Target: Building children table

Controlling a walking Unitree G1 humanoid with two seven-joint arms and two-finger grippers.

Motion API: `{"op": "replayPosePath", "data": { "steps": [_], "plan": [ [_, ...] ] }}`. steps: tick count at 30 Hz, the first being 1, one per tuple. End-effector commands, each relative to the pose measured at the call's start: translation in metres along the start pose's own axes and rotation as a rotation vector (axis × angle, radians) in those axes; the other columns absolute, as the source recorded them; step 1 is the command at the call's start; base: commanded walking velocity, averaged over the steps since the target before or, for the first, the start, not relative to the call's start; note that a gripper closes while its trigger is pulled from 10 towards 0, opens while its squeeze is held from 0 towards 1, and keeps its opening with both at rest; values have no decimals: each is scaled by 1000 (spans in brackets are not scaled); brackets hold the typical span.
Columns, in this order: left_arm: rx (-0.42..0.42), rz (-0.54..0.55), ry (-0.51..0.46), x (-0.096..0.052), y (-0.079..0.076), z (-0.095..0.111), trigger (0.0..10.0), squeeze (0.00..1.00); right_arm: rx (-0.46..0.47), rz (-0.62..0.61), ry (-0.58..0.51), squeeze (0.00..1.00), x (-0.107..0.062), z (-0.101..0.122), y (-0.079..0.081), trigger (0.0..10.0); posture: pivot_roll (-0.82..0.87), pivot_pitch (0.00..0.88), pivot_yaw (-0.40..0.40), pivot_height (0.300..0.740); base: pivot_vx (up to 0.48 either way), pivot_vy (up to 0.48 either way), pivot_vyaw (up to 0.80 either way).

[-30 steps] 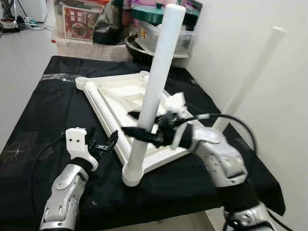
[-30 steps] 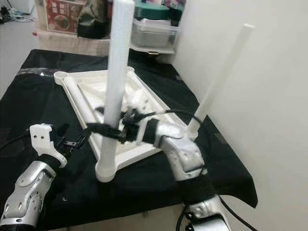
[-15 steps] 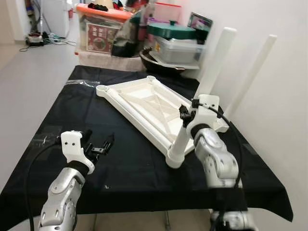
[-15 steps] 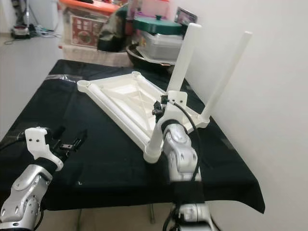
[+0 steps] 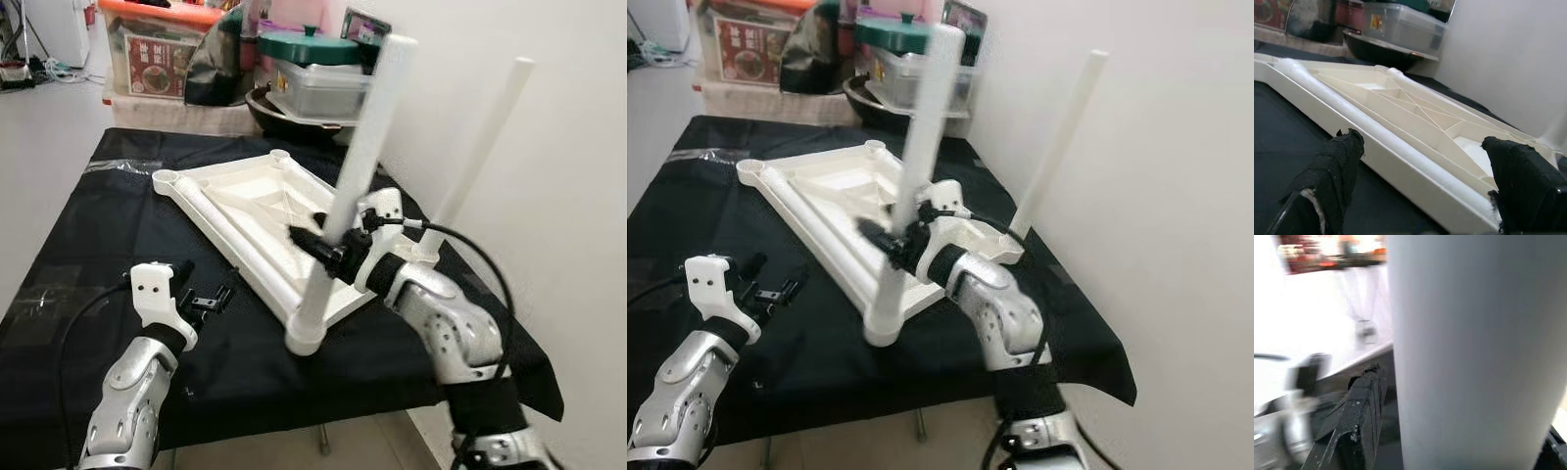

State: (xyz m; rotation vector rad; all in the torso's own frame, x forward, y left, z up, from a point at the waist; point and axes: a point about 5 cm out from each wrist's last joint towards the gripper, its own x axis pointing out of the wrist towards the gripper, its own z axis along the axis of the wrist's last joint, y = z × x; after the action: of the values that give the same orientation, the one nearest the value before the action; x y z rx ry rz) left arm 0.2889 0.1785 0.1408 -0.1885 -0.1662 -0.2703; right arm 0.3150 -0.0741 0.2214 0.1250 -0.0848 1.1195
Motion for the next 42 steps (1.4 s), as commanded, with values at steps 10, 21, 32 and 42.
{"op": "replayPosePath", "data": {
  "steps": [10,21,32,42],
  "plan": [
    [-12,-8,-8,2,-5,-2,10000,0,47,-261,144,0,38,-32,-20,0,183,0,-228,740,0,0,0],
    [-19,-17,-13,2,-6,0,10000,0,144,-1264,265,0,-51,-64,-49,0,143,0,-204,740,0,0,0],
    [-20,-18,-15,3,-7,0,10000,0,177,-738,-17,1000,-13,-14,-35,10000,129,0,-198,740,0,0,0],
    [-24,-16,-19,4,-8,0,10000,0,-89,41,-19,0,-7,18,9,10000,142,0,-213,740,0,0,0]
  ]
}}
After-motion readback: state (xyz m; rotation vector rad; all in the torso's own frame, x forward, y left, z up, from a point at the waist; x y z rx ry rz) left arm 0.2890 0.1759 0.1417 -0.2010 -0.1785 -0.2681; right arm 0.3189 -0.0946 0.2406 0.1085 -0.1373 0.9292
